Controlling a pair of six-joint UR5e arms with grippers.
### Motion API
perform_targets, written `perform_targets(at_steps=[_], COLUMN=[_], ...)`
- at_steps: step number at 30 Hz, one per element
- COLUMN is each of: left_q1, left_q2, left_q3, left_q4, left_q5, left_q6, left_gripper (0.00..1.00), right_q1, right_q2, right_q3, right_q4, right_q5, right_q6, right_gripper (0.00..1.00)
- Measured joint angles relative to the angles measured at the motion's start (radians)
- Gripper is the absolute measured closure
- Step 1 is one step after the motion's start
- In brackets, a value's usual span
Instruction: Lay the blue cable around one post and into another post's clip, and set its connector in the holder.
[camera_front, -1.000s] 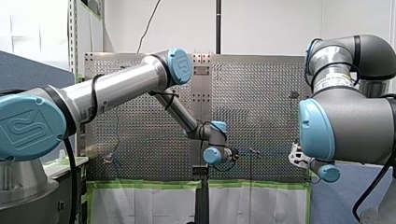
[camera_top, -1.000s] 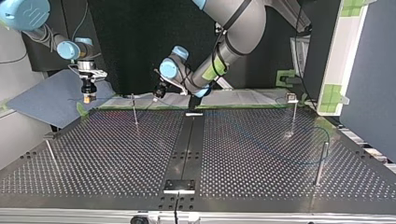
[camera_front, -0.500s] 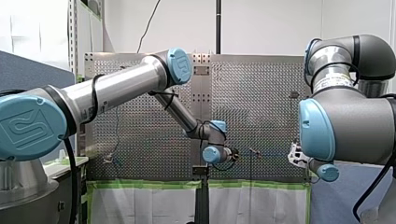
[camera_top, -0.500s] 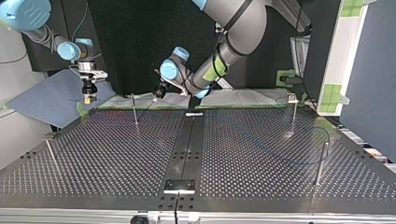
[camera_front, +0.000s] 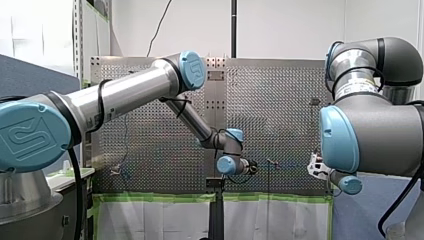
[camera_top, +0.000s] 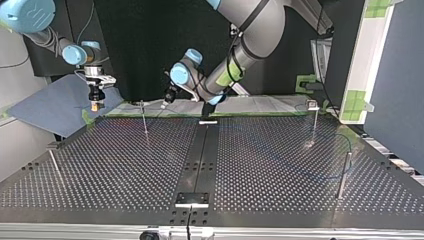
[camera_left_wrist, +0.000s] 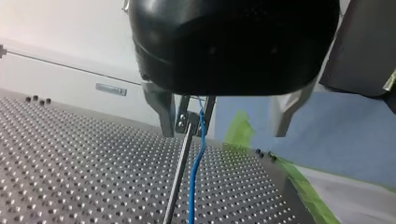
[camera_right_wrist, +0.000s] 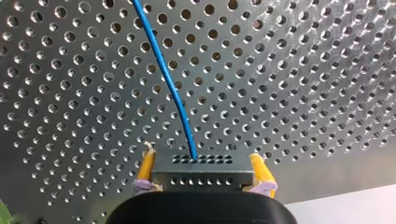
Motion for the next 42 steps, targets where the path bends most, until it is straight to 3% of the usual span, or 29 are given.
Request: perform_targets(at_steps=[8, 14, 42], left_q1=[-0.031, -0.054, -0.088], left_q2=[0.003, 0.008, 0.03], left_q3=[0.0, 0.0, 0.011], left_q4=[-0.043, -0.051, -0.055], left_q5=[0.043, 0.055, -0.01], left_q6=[0.057, 0.069, 0.047], left_gripper=[0.0, 0.0, 0.0], right_q1=[0.007, 0.009, 0.013], right_q2=[0.0, 0.0, 0.0], right_q3=[0.0, 0.0, 0.0], right_q4=[0.003, 0.005, 0.009], right_q5=[0.001, 0.001, 0.0], right_q6=[0.0, 0.0, 0.003], right_gripper=[1.0, 1.0, 1.0])
